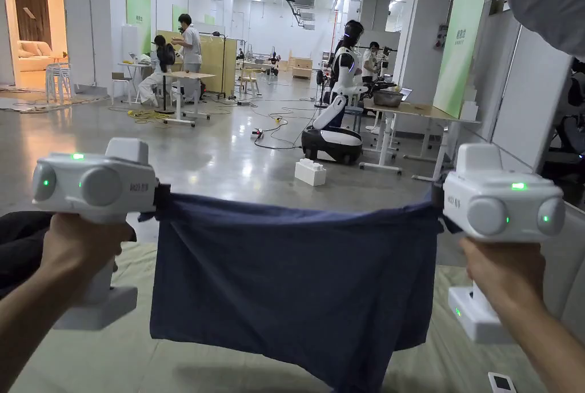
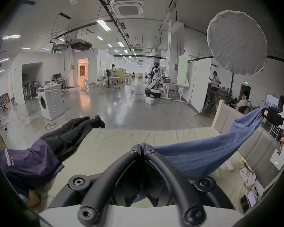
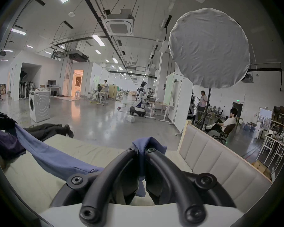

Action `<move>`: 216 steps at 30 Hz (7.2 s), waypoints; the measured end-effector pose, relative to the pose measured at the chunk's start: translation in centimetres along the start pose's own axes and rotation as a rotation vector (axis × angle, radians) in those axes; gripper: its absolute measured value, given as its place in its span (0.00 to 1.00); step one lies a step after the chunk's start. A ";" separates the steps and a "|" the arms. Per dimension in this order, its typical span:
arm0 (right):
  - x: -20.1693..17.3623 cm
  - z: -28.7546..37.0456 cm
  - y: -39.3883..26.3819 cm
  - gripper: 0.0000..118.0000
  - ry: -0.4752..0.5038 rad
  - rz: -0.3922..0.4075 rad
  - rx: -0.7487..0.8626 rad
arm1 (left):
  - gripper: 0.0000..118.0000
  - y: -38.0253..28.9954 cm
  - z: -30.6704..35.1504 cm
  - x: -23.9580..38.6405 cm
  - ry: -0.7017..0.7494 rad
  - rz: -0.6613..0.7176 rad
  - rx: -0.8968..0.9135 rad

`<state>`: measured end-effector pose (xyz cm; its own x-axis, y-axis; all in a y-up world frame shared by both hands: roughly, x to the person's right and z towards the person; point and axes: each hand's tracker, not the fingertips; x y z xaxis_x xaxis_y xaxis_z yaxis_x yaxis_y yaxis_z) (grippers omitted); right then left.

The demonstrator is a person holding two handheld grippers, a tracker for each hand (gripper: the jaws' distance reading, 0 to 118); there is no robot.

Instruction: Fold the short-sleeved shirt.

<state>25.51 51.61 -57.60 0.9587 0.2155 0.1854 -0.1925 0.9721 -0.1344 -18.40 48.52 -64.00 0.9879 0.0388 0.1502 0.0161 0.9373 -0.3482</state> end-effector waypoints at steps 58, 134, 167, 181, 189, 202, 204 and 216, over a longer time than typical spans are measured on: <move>-8.0 24.4 -31.9 0.85 0.097 -0.060 -0.535 | 0.60 -38.2 16.5 -1.0 0.123 0.057 -0.407; -4.2 -19.0 -39.3 0.57 0.230 -0.039 -0.864 | 0.04 -28.3 -17.7 -4.6 0.116 -0.090 -0.523; 2.3 -4.0 -22.1 0.02 0.094 -0.067 -0.407 | 0.03 -18.4 -5.8 -4.5 0.047 0.012 -0.273; 5.4 3.2 -6.8 0.02 0.019 -0.027 -0.150 | 0.03 -6.2 3.2 -5.9 0.044 0.050 -0.057; 6.1 1.6 0.2 0.02 -0.014 -0.007 -0.068 | 0.03 1.4 3.2 -6.0 0.053 0.040 0.010; 5.9 -4.2 8.2 0.02 -0.096 0.025 0.038 | 0.03 11.6 0.2 -6.3 0.092 -0.005 0.117; 5.8 -4.7 8.9 0.02 -0.097 0.014 0.053 | 0.03 12.5 -0.4 -6.5 0.101 0.002 0.128; 4.3 -4.4 2.8 0.02 -0.062 0.018 0.010 | 0.03 7.2 -1.7 -7.0 0.112 -0.027 0.092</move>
<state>30.03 54.83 -61.45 0.9404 0.2379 0.2431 -0.2117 0.9688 -0.1289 -24.91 54.45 -69.16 0.9984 -0.0212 0.0527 0.0342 0.9655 -0.2582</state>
